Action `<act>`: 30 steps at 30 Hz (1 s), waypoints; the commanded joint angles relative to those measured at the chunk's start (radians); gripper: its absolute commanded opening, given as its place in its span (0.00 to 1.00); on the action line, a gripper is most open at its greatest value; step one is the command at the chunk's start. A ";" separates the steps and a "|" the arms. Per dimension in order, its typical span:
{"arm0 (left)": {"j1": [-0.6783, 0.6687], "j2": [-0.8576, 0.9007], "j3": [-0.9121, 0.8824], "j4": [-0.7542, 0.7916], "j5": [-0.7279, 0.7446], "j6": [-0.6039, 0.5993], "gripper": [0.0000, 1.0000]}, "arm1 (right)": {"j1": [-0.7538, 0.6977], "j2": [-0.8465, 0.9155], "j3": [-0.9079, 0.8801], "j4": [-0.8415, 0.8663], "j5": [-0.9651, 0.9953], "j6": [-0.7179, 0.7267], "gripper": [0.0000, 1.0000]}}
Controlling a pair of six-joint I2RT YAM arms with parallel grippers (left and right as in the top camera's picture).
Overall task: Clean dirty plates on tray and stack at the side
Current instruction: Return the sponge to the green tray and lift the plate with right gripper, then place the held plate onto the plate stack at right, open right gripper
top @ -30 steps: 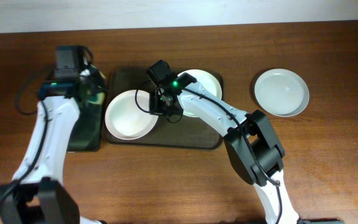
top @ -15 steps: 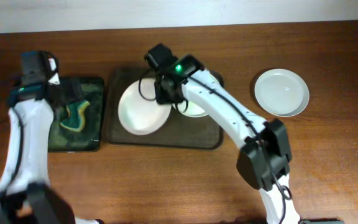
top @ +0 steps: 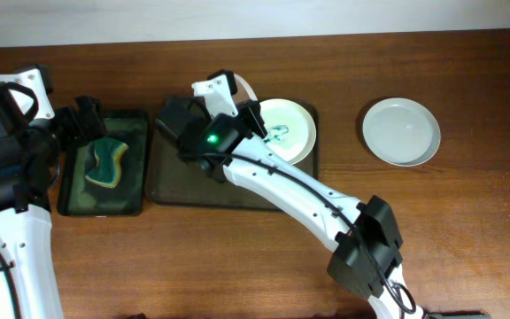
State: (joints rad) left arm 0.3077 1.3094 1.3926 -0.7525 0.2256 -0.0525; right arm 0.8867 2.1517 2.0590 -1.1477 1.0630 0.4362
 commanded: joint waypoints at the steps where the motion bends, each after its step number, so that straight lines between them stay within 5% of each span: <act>1: 0.010 -0.016 0.011 0.003 0.041 -0.006 0.99 | 0.011 -0.001 -0.055 0.023 0.084 0.004 0.04; 12: 0.010 -0.016 0.011 0.003 0.041 -0.006 0.99 | 0.055 0.000 -0.058 0.146 0.112 -0.171 0.04; 15: 0.010 -0.015 0.010 -0.005 0.041 -0.006 0.99 | 0.016 0.000 -0.057 0.117 -0.303 -0.067 0.04; 17: 0.010 0.001 0.009 -0.010 0.041 -0.006 0.99 | -0.119 -0.003 -0.050 0.125 -0.689 0.051 0.04; 22: 0.002 0.116 0.009 -0.047 0.071 -0.002 0.99 | -0.510 -0.009 -0.026 0.133 -1.439 -0.053 0.04; 26: -0.150 0.214 0.009 -0.054 0.090 0.123 0.99 | -0.821 -0.057 -0.026 -0.010 -1.481 -0.165 0.04; 30: -0.407 0.315 0.009 -0.044 -0.051 0.137 0.99 | -1.115 -0.070 -0.032 -0.105 -1.416 -0.223 0.04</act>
State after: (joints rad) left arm -0.0040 1.5692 1.3930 -0.8005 0.2287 0.0502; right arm -0.1661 2.1281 2.0151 -1.2385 -0.3660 0.2527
